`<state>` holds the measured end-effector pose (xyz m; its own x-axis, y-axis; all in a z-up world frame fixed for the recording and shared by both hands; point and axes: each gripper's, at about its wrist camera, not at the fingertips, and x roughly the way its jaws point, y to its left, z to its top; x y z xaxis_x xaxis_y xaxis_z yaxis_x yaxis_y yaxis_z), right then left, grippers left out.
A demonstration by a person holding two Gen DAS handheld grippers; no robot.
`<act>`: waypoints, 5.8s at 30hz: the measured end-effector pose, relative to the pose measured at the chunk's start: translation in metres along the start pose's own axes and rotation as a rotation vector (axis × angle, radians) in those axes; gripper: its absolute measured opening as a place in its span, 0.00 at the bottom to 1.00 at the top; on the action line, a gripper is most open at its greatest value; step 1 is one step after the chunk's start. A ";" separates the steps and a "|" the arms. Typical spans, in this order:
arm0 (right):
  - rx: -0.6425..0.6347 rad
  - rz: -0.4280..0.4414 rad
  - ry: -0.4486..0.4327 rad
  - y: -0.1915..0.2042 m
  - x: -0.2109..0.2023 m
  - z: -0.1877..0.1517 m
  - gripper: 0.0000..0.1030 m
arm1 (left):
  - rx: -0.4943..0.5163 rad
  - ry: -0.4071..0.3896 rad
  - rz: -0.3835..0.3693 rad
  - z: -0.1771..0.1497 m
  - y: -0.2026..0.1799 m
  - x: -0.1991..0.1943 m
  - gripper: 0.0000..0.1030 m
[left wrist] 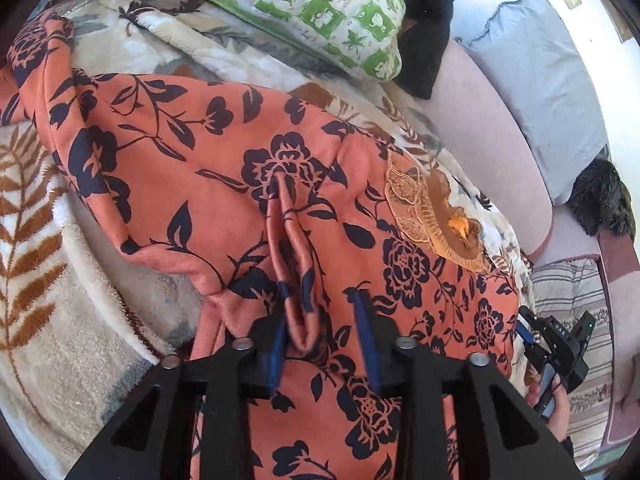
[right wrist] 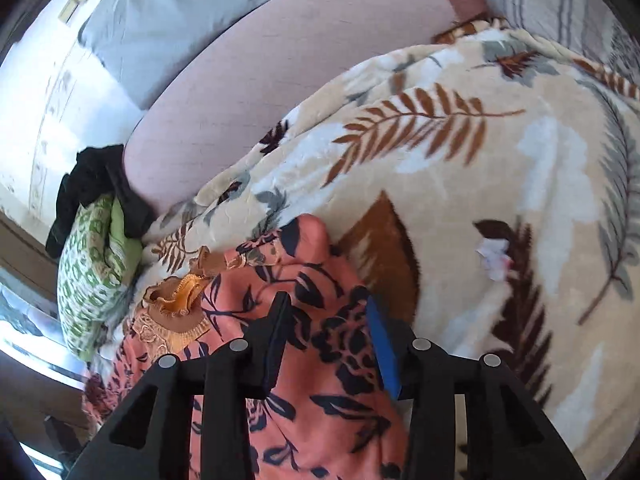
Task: Fold small clothes
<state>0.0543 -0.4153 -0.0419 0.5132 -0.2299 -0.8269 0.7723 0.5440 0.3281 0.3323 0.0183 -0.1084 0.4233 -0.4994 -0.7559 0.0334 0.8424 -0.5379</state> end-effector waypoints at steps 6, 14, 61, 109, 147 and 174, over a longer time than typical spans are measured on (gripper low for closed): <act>-0.069 -0.087 -0.020 0.029 0.022 0.015 0.03 | 0.024 -0.010 0.021 0.000 -0.001 0.002 0.33; 0.072 -0.101 -0.085 -0.006 0.016 0.029 0.11 | 0.042 -0.002 0.101 0.002 -0.002 0.010 0.27; -0.588 0.119 0.109 0.242 0.059 -0.237 0.51 | -0.305 -0.313 0.213 0.062 0.124 -0.175 0.49; -0.579 0.147 0.099 0.240 0.055 -0.237 0.55 | 0.207 0.025 0.583 0.058 0.090 -0.251 0.55; -0.507 0.177 0.181 0.253 0.055 -0.215 0.55 | -0.547 -0.122 0.045 0.029 0.255 -0.172 0.53; -0.186 0.218 0.240 0.360 0.181 -0.091 0.06 | -0.485 -0.172 -0.014 0.066 0.254 -0.128 0.06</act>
<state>0.3910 -0.1881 -0.1152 0.5387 0.0906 -0.8376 0.5622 0.7018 0.4375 0.3467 0.3096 -0.1239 0.5696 -0.4352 -0.6972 -0.3668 0.6245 -0.6895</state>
